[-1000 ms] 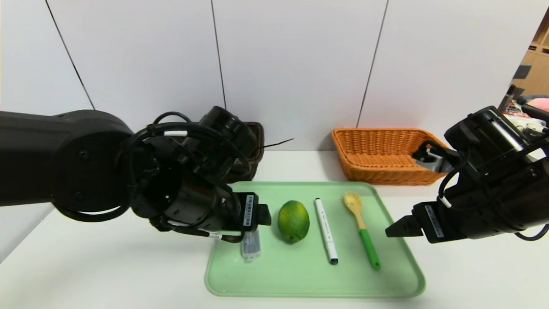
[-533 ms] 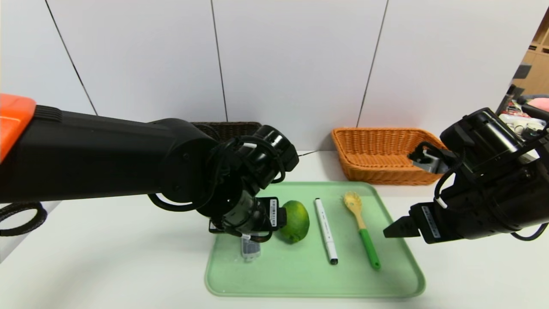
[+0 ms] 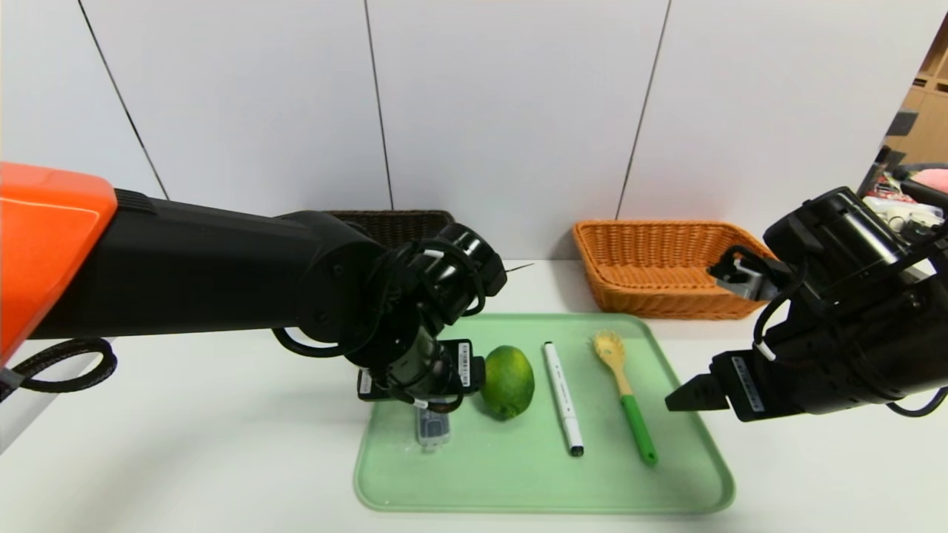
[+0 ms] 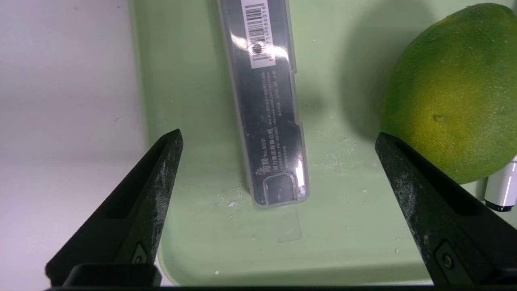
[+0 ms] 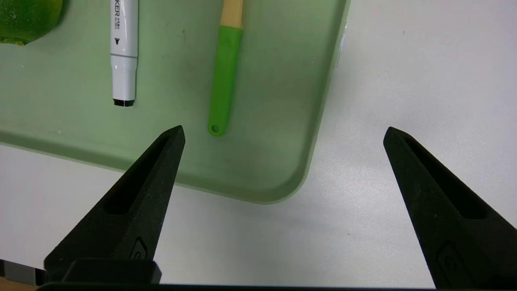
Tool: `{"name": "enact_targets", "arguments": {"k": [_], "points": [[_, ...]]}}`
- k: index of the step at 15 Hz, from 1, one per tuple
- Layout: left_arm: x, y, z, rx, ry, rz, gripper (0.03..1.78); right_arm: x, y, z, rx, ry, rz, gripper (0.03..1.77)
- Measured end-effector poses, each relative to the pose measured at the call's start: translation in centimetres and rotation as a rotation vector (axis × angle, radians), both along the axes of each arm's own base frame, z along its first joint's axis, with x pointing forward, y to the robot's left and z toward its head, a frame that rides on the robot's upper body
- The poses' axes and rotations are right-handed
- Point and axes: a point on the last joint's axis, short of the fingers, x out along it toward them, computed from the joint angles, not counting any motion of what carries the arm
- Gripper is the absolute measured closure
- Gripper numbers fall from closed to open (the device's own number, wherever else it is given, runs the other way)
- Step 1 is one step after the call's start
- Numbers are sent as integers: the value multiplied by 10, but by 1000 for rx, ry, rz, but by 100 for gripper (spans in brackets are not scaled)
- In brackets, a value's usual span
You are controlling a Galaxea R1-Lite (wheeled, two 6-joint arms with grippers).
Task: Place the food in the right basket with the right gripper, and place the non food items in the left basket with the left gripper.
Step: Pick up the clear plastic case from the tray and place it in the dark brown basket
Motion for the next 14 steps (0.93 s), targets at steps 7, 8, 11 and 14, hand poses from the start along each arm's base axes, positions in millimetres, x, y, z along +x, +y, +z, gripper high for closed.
{"name": "enact_targets", "arguments": {"k": [7, 8, 11, 14], "points": [[8, 0, -12, 30, 16, 27, 12, -2, -1, -1, -1, 5, -2, 10], [9, 0, -13, 32, 18, 28, 12, -2, -1, -2, -1, 6, -5, 10], [11, -2, -18, 36, 22, 28, 12, -4, -2, -2, 2, 9, -12, 10], [13, -3, -21, 49, 19, 36, 12, -5, -3, -3, 1, 12, -16, 10]]}}
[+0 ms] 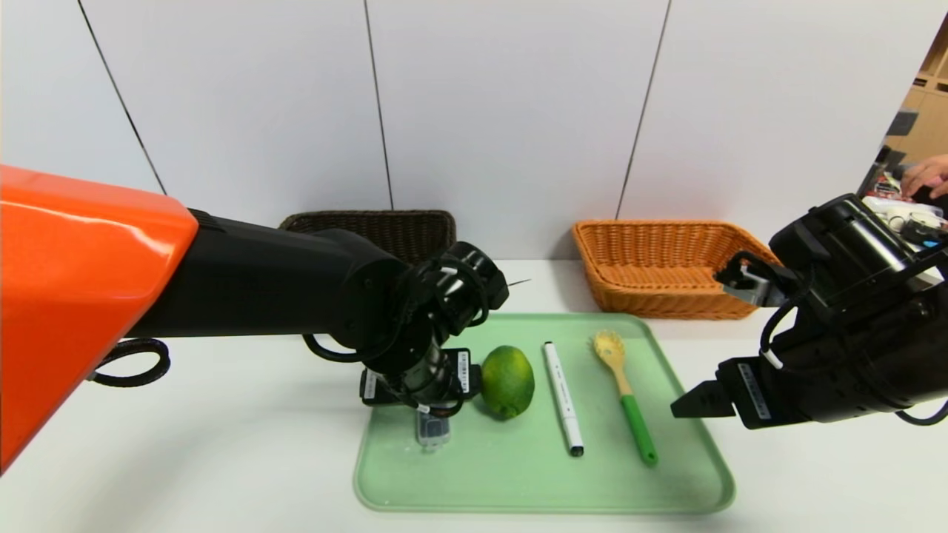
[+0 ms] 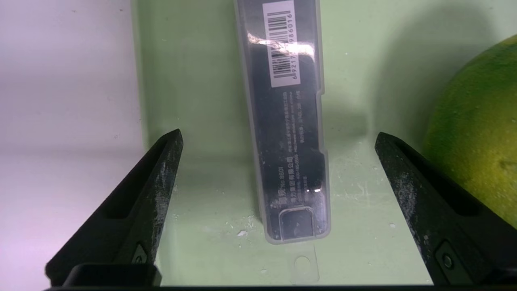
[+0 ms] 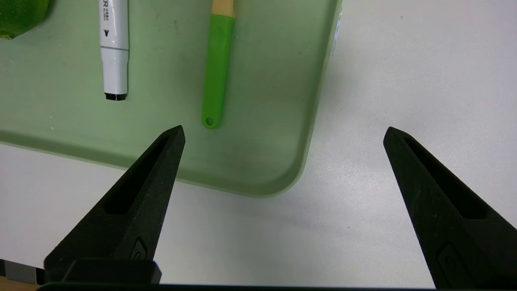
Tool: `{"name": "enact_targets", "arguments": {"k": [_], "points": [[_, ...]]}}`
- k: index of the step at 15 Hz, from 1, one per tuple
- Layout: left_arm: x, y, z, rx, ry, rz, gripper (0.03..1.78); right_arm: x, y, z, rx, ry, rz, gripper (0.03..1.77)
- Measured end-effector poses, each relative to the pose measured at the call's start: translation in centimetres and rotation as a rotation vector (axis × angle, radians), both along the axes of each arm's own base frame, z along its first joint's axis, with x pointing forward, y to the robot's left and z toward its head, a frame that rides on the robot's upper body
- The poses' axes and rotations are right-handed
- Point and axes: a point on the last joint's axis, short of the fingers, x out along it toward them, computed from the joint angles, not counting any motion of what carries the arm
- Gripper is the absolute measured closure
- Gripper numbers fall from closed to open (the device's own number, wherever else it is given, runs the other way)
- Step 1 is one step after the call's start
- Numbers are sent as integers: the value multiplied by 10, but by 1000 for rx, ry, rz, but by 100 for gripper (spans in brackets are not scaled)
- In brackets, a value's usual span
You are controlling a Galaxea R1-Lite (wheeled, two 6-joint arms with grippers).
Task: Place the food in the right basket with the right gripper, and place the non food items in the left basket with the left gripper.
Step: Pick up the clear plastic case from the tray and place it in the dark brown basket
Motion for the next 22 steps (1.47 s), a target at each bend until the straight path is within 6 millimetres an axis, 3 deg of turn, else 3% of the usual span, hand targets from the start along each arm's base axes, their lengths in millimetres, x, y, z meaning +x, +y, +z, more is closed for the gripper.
{"name": "enact_targets", "arguments": {"k": [19, 22], "points": [[5, -3, -10, 37, 5, 7, 12, -4, -2, 1, 1, -6, -1, 10], [5, -3, -10, 37, 6, 9, 63, -4, -2, 1, 2, -7, 0, 10]]}}
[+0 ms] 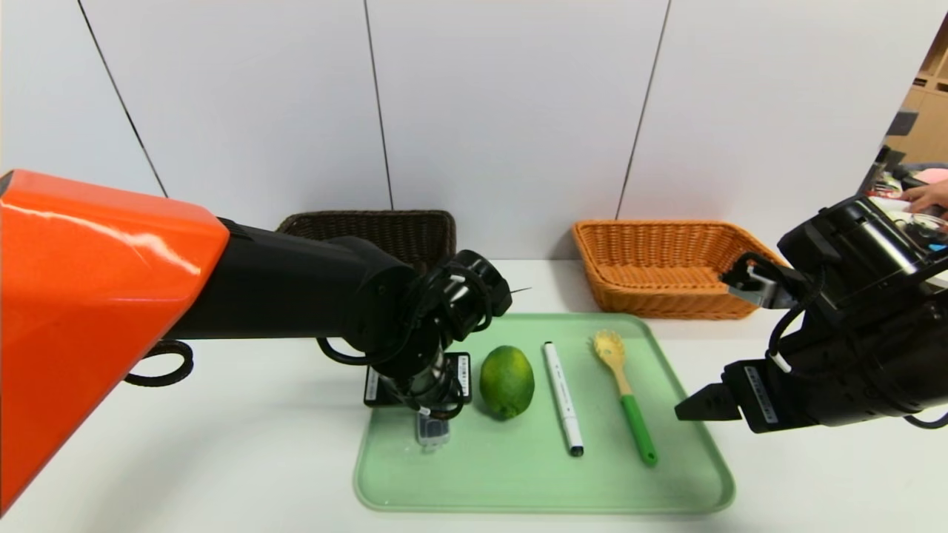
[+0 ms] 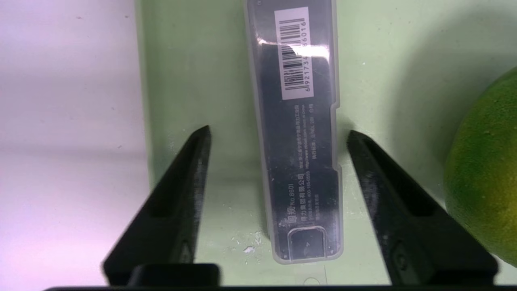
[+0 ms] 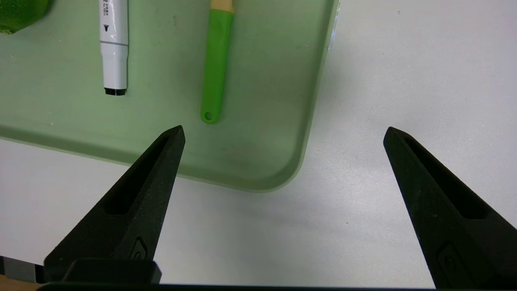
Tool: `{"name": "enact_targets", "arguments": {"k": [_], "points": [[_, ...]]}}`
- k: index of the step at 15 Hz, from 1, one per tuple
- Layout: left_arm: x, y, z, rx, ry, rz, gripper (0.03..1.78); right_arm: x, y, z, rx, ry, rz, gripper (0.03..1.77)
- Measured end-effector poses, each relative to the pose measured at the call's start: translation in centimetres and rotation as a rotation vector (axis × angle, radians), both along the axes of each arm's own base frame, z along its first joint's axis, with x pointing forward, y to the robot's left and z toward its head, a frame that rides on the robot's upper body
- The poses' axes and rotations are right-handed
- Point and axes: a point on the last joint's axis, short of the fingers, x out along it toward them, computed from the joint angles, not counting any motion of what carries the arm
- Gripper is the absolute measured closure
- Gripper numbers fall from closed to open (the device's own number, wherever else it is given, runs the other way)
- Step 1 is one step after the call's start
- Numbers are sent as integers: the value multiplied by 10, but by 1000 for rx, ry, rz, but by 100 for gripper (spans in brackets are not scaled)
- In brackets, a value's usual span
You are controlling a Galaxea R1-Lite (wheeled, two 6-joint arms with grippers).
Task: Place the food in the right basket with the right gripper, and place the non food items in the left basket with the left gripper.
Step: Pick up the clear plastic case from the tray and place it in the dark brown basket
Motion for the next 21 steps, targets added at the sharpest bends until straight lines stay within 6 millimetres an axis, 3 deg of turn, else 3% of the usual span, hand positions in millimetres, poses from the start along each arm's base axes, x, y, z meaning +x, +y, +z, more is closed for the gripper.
{"name": "enact_targets", "arguments": {"k": [4, 5, 9, 13, 17, 21], "points": [[0, 0, 0, 2, 2, -2, 106, -1, 0, 1, 2, -2, -1, 10], [0, 0, 0, 2, 3, -2, 124, -1, 0, 1, 1, -3, -1, 10], [-2, 1, 2, 0, 3, -2, 124, -2, -1, 2, 4, -6, 0, 10], [-13, 14, 32, -4, -59, -13, 124, -4, -2, 3, 7, -13, -2, 10], [-9, 55, 80, 45, -195, -52, 124, -6, -3, 3, 7, -13, -4, 10], [3, 92, 114, 108, -291, -89, 124, -7, -4, 3, 7, -14, -3, 10]]}}
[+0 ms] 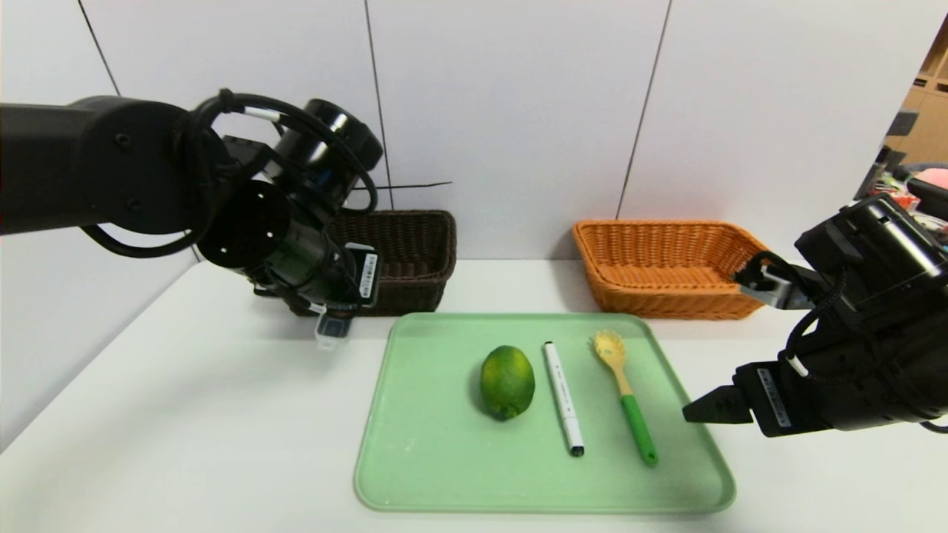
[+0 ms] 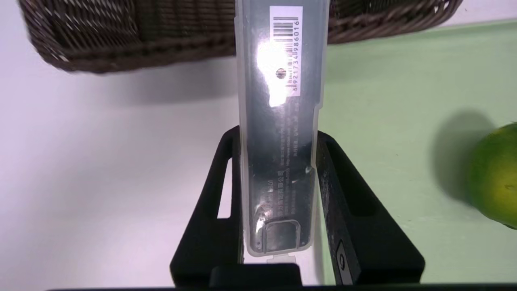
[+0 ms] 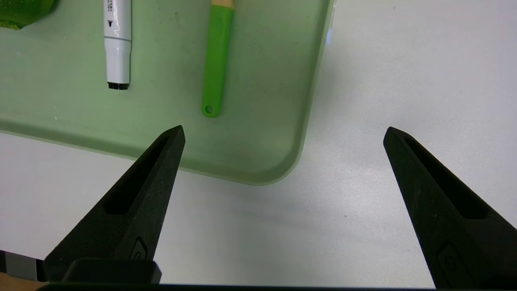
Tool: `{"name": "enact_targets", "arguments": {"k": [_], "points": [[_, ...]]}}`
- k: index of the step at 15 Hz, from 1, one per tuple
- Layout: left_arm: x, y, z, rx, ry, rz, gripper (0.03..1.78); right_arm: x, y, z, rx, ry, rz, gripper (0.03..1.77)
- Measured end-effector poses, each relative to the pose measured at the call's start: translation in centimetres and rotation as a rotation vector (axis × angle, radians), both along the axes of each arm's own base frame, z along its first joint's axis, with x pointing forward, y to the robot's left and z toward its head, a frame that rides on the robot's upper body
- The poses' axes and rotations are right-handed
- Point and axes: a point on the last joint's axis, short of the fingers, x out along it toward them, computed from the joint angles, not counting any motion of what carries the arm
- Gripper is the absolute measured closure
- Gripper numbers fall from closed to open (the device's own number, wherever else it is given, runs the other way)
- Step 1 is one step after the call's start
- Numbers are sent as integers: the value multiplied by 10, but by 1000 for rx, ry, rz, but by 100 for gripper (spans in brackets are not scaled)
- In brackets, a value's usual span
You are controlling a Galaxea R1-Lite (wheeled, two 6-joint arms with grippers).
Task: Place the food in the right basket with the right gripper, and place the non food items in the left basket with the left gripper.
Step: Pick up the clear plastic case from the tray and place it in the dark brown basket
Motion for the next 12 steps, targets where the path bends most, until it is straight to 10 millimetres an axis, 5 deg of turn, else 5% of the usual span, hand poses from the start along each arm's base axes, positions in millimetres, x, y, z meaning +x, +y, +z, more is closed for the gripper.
{"name": "enact_targets", "arguments": {"k": [6, 12], "points": [[19, 37, 31, 120, -73, -309, 124, -2, -1, -5, -7, 17, 0, 10], [59, 82, 22, 377, -134, -627, 124, -2, -1, -8, -2, 11, 0, 10]]}}
